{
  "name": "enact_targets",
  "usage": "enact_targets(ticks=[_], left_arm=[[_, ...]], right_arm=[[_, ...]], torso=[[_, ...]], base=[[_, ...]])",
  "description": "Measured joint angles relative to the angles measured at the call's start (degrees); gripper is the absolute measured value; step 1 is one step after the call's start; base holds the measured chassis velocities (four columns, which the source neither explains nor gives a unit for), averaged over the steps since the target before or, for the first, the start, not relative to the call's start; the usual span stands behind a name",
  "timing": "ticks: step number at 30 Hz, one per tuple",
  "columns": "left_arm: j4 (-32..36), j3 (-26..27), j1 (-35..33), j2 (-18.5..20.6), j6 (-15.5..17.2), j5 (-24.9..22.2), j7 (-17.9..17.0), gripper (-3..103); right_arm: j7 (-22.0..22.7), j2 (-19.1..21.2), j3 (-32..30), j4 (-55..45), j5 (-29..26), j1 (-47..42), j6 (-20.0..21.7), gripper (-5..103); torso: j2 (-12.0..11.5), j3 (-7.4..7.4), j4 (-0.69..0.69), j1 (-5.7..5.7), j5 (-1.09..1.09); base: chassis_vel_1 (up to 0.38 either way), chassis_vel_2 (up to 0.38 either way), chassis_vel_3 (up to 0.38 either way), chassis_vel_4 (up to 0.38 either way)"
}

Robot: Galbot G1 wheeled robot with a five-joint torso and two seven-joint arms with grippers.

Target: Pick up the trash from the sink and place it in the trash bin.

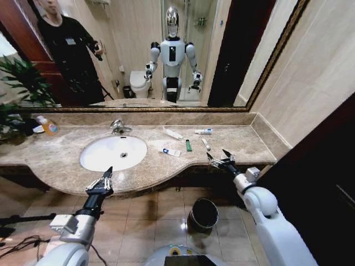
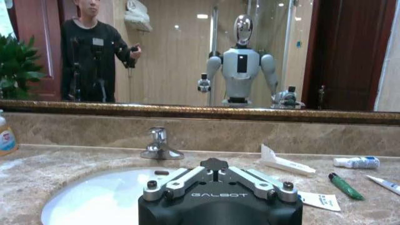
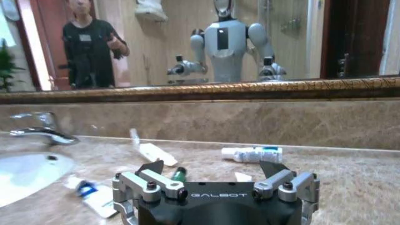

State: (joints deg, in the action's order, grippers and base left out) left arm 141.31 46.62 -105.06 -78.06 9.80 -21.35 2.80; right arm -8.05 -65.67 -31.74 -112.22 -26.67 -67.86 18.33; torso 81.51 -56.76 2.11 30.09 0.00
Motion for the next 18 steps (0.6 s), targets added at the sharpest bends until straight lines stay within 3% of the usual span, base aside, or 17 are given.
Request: enact_targets(ticks=[3, 18], left_arm=[[0.00, 0.00, 0.00, 0.00, 0.00, 0.00, -0.01, 0], [0.00, 0.00, 0.00, 0.00, 0.00, 0.00, -0.01, 0]], right_arm=[[1.77, 0.92, 2.68, 5.70, -0.28, 6.03, 0.70, 100], [3.39, 1.31, 11.22, 19.37, -1.47, 16.61, 1.48, 100]], torso=[[0.00, 0.00, 0.00, 0.00, 0.00], [0.00, 0.00, 0.00, 0.00, 0.00]], base=[[0.000, 0.000, 0.000, 0.000], [0.000, 0.000, 0.000, 0.000]])
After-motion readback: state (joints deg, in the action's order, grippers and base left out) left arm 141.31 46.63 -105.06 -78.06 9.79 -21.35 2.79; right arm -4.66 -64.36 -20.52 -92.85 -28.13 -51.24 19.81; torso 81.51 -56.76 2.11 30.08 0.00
